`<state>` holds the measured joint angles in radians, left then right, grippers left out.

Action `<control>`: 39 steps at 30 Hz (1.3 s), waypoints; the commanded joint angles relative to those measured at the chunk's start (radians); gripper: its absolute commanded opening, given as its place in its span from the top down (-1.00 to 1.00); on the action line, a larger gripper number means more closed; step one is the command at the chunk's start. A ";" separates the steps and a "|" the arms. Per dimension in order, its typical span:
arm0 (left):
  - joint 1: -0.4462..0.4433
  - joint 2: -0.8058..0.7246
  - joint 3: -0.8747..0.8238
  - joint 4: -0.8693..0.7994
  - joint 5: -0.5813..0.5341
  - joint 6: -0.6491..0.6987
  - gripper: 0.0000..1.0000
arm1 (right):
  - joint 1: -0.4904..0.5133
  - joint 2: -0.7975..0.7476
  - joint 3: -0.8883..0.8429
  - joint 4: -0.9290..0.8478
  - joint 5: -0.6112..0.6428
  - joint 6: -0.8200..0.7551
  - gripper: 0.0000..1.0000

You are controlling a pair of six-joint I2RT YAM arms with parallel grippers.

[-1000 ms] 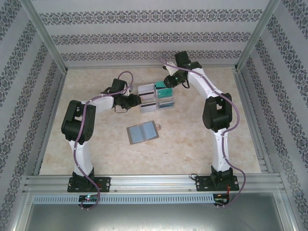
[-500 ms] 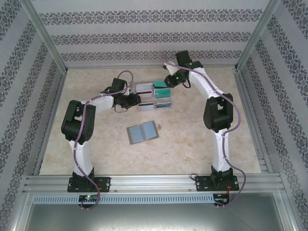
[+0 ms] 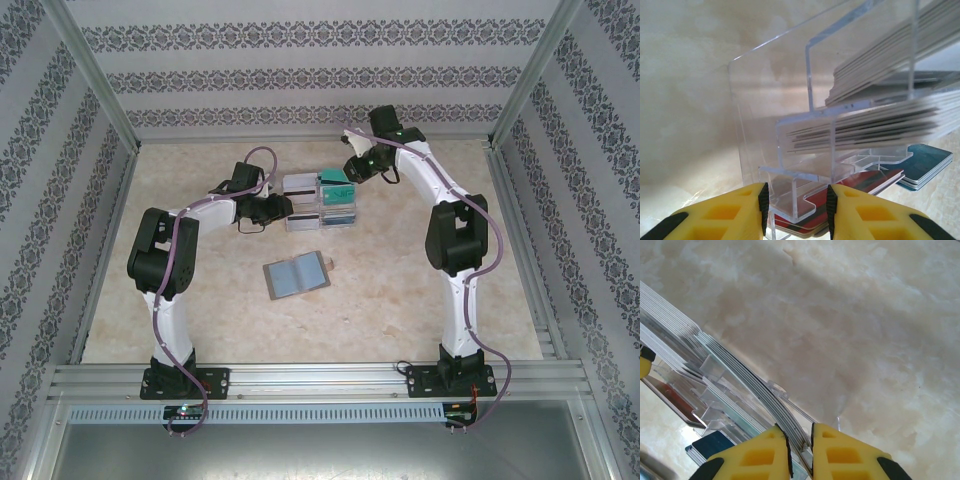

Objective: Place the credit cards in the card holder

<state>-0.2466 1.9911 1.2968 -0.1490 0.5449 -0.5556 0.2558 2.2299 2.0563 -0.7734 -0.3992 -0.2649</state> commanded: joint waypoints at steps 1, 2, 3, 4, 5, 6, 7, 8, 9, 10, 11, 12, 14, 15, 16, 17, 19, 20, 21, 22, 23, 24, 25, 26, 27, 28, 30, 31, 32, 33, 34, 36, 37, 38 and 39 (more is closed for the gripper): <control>-0.005 0.011 0.016 -0.070 0.009 0.033 0.25 | -0.017 -0.047 0.002 0.030 -0.040 0.038 0.99; -0.004 0.011 0.016 -0.070 0.009 0.033 0.25 | -0.017 -0.044 0.007 0.026 -0.044 0.035 0.99; -0.005 0.011 0.016 -0.070 0.007 0.034 0.25 | -0.017 -0.041 0.014 0.018 -0.053 0.032 1.00; -0.004 0.012 0.018 -0.070 0.008 0.032 0.25 | -0.019 -0.037 0.018 0.012 -0.065 0.030 1.00; -0.003 0.011 0.017 -0.070 0.009 0.032 0.25 | -0.020 -0.033 0.023 0.005 -0.076 0.028 1.00; -0.003 0.011 0.016 -0.070 0.009 0.034 0.25 | -0.020 -0.032 0.025 -0.001 -0.089 0.024 1.00; -0.003 0.011 0.016 -0.072 0.009 0.035 0.25 | -0.021 -0.031 0.023 -0.003 -0.104 0.021 1.00; -0.001 0.010 0.016 -0.073 0.009 0.037 0.25 | -0.022 -0.032 0.021 -0.004 -0.112 0.021 1.00; 0.000 0.008 0.016 -0.076 0.010 0.039 0.25 | -0.023 -0.031 0.018 -0.003 -0.124 0.021 1.00; 0.003 0.008 0.018 -0.082 0.009 0.043 0.25 | -0.025 -0.033 0.018 -0.004 -0.143 0.021 1.00; 0.006 0.007 0.019 -0.085 0.010 0.046 0.25 | -0.031 -0.033 0.018 -0.004 -0.162 0.024 1.00; 0.009 0.005 0.018 -0.090 0.011 0.048 0.25 | -0.035 -0.032 0.020 -0.005 -0.185 0.028 1.00; 0.014 -0.002 0.019 -0.093 0.010 0.050 0.25 | -0.045 -0.030 0.032 -0.013 -0.222 0.032 1.00; 0.016 -0.003 0.021 -0.096 0.010 0.052 0.25 | -0.049 -0.029 0.034 -0.015 -0.244 0.034 1.00; 0.017 -0.005 0.024 -0.099 0.010 0.054 0.25 | -0.054 -0.025 0.037 -0.015 -0.263 0.038 1.00; 0.017 -0.006 0.025 -0.101 0.009 0.056 0.25 | -0.055 -0.023 0.044 -0.019 -0.272 0.039 1.00; 0.017 -0.004 0.029 -0.102 0.010 0.055 0.25 | -0.057 -0.008 0.064 -0.045 -0.276 0.032 1.00; 0.018 -0.003 0.030 -0.101 0.011 0.054 0.25 | -0.057 -0.001 0.072 -0.059 -0.277 0.028 1.00; 0.018 -0.002 0.030 -0.101 0.012 0.053 0.25 | -0.057 0.005 0.076 -0.064 -0.281 0.026 1.00; 0.018 0.001 0.032 -0.101 0.012 0.053 0.25 | -0.057 0.009 0.077 -0.067 -0.285 0.024 1.00; 0.018 0.002 0.032 -0.101 0.013 0.054 0.25 | -0.056 0.011 0.076 -0.070 -0.285 0.021 1.00; 0.018 0.003 0.032 -0.103 0.013 0.055 0.25 | -0.055 0.010 0.069 -0.069 -0.282 0.020 1.00; 0.018 0.002 0.032 -0.103 0.013 0.055 0.25 | -0.055 0.008 0.063 -0.066 -0.275 0.017 1.00; 0.018 0.003 0.032 -0.103 0.013 0.056 0.25 | -0.055 0.006 0.053 -0.059 -0.266 0.018 1.00; 0.018 0.003 0.030 -0.103 0.013 0.055 0.25 | -0.054 0.004 0.043 -0.050 -0.256 0.016 1.00; 0.018 0.003 0.030 -0.101 0.014 0.055 0.25 | -0.054 0.006 0.039 -0.047 -0.244 0.011 1.00; 0.018 0.005 0.030 -0.100 0.017 0.054 0.25 | -0.054 0.017 0.043 -0.051 -0.231 0.006 1.00; 0.018 0.006 0.030 -0.100 0.018 0.052 0.25 | -0.053 0.023 0.045 -0.053 -0.221 0.001 1.00; 0.018 0.006 0.030 -0.101 0.019 0.053 0.25 | -0.051 0.027 0.045 -0.053 -0.211 -0.003 1.00; 0.018 0.007 0.032 -0.101 0.024 0.053 0.25 | -0.050 0.030 0.044 -0.054 -0.202 -0.008 1.00; 0.018 0.007 0.034 -0.103 0.026 0.055 0.25 | -0.048 0.031 0.038 -0.049 -0.195 -0.011 1.00; 0.018 0.002 0.043 -0.116 0.037 0.055 0.23 | -0.045 0.033 0.030 -0.039 -0.177 -0.018 1.00; 0.018 -0.002 0.048 -0.121 0.046 0.055 0.21 | -0.042 0.034 0.025 -0.034 -0.164 -0.022 1.00; 0.018 -0.008 0.053 -0.126 0.051 0.055 0.20 | -0.039 0.037 0.025 -0.033 -0.155 -0.027 1.00; 0.018 -0.016 0.059 -0.131 0.057 0.055 0.19 | -0.038 0.040 0.024 -0.031 -0.146 -0.031 1.00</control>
<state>-0.2333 1.9911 1.3224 -0.2173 0.5674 -0.5255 0.2054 2.2353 2.1025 -0.8177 -0.6128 -0.2676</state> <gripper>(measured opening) 0.403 0.059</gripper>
